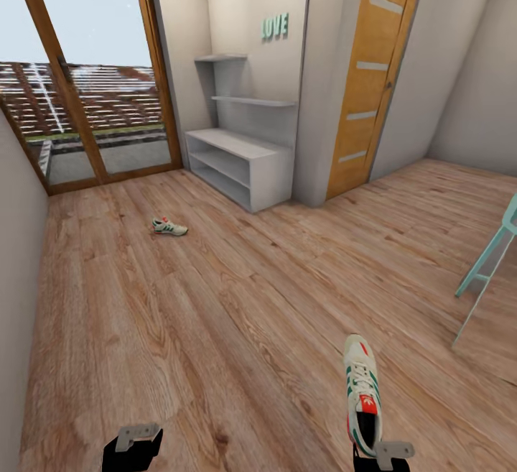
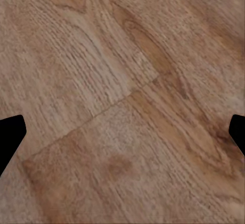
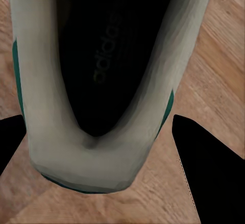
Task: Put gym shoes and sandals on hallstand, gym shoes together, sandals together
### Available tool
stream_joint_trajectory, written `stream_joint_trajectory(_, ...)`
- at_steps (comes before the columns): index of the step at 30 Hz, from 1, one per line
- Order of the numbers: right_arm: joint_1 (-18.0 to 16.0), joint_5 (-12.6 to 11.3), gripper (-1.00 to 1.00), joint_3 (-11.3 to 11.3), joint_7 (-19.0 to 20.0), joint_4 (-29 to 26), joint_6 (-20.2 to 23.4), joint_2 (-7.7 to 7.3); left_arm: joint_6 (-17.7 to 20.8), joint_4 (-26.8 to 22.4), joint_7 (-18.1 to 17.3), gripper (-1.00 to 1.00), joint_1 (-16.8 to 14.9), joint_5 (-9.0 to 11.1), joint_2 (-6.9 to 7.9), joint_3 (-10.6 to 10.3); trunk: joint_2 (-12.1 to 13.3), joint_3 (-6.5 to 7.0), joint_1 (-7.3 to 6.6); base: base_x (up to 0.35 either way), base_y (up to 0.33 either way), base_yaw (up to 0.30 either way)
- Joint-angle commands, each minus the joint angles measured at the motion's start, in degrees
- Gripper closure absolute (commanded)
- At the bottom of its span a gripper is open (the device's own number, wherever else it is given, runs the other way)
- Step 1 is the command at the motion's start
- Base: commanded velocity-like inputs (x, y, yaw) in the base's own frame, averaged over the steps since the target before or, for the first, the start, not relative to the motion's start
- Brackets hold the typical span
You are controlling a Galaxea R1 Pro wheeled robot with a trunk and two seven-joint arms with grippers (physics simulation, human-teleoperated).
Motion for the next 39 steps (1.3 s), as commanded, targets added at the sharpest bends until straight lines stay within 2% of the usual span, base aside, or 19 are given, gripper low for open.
stream_joint_trajectory(1, -0.03, 0.56, 1.0, -0.47, -0.07, 0.03, -0.22, 0.08, -0.08, 0.04, -0.47, -1.0, -0.02, 0.5, -0.04, 0.2, -0.02, -0.06, 0.02, 0.317, -0.117, 0.044)
stream_joint_trajectory(10, -0.04, 0.65, 1.0, -0.54, 0.01, -0.19, -0.36, 0.0, -0.1, 0.04, -0.47, -1.0, -0.03, 0.72, -0.16, 0.2, -0.02, -0.29, 0.02, 0.299, -0.17, 0.085)
stream_joint_trajectory(19, -0.06, 0.59, 1.0, -0.5, 0.05, -0.13, -0.35, 0.03, -0.1, 0.04, -0.47, -1.0, -0.01, 0.85, -0.19, 0.2, -0.02, -0.3, 0.02, 0.335, -0.019, 0.003)
stream_joint_trajectory(39, -0.04, 0.55, 1.0, -0.54, -0.23, -0.04, -0.36, 0.24, -0.15, 1.11, -0.47, -1.0, 0.0, 1.0, -0.16, 0.22, -0.02, -0.3, 0.02, 0.336, 0.102, 0.024)
